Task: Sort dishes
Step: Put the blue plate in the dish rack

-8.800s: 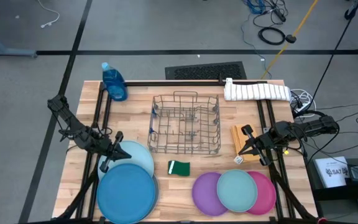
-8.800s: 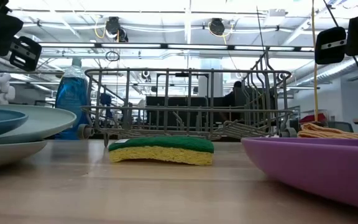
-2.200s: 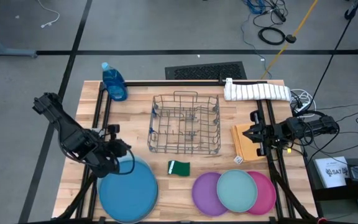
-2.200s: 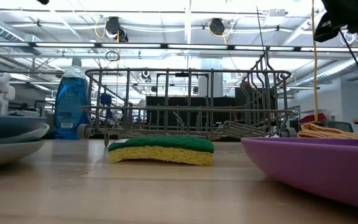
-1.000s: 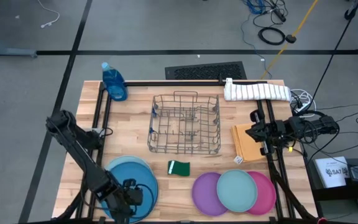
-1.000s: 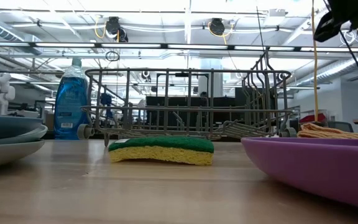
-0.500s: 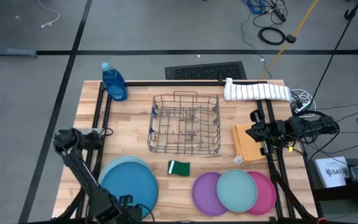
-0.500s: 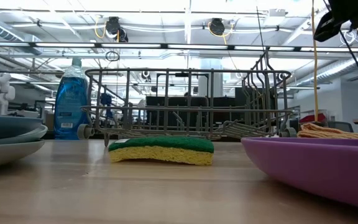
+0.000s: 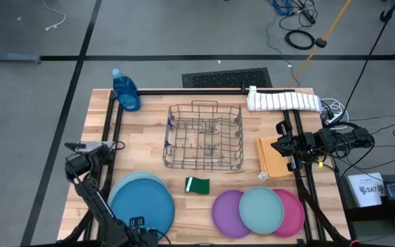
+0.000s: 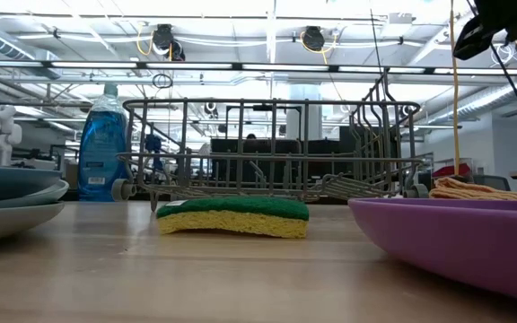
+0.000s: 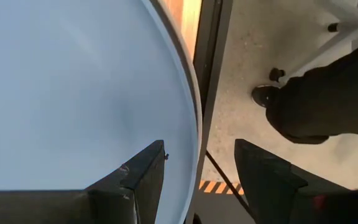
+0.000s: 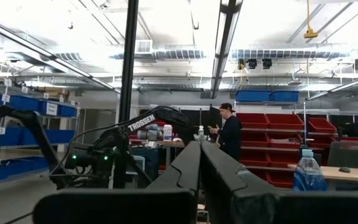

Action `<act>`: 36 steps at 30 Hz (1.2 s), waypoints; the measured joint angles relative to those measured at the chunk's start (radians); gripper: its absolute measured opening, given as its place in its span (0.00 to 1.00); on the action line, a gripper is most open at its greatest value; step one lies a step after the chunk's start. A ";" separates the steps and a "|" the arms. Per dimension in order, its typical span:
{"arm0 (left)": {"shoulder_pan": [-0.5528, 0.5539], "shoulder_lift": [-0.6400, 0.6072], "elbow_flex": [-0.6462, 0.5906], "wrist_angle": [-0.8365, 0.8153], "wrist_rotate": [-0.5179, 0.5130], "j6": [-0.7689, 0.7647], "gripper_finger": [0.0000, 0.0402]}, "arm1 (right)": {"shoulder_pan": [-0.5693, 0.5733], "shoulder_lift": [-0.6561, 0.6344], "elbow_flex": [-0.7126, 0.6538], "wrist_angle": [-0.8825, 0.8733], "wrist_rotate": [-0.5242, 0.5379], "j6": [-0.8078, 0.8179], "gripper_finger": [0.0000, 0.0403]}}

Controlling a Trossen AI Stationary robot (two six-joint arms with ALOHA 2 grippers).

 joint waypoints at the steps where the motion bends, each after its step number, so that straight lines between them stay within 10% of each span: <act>1: 0.000 0.006 0.001 0.000 0.000 0.000 0.48 | 0.000 0.000 0.000 0.000 0.000 0.000 0.02; 36: 0.000 0.063 0.000 -0.093 -0.103 -0.104 0.48 | 0.000 0.000 0.000 0.001 0.002 0.001 0.02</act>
